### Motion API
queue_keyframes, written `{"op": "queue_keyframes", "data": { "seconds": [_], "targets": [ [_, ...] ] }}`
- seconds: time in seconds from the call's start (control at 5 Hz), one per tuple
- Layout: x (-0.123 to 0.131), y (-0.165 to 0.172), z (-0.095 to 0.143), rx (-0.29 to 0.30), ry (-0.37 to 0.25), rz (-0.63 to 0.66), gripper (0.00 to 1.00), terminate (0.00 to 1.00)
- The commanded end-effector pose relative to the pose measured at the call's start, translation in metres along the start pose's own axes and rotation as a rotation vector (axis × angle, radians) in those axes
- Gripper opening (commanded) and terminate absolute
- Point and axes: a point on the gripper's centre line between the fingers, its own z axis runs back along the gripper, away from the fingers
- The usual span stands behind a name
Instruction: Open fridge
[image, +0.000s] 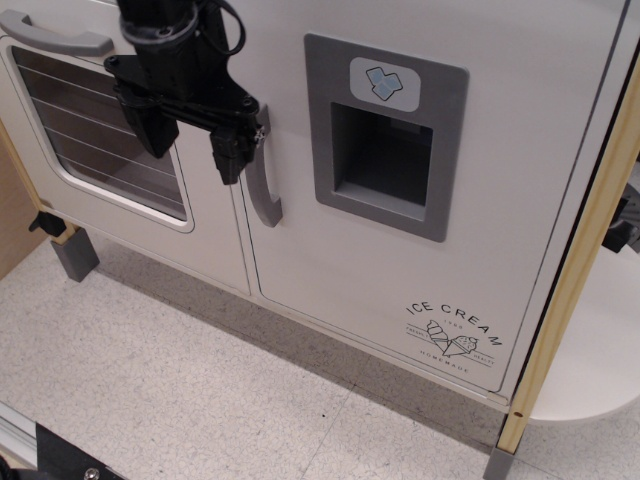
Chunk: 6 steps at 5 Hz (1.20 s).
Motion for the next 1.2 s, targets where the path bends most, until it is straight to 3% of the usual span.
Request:
{"op": "queue_keyframes", "data": {
  "seconds": [0.0,0.4,0.6,1.0],
  "targets": [
    [0.037,0.008,-0.013,0.021,-0.107,0.013,1.0,0.0],
    [0.063,0.014,-0.029,-0.009,-0.132,0.0,1.0,0.0],
    [0.068,0.014,-0.042,-0.032,-0.09,-0.083,1.0,0.0],
    [0.068,0.011,-0.055,-0.035,-0.118,-0.09,1.0,0.0]
  ]
}}
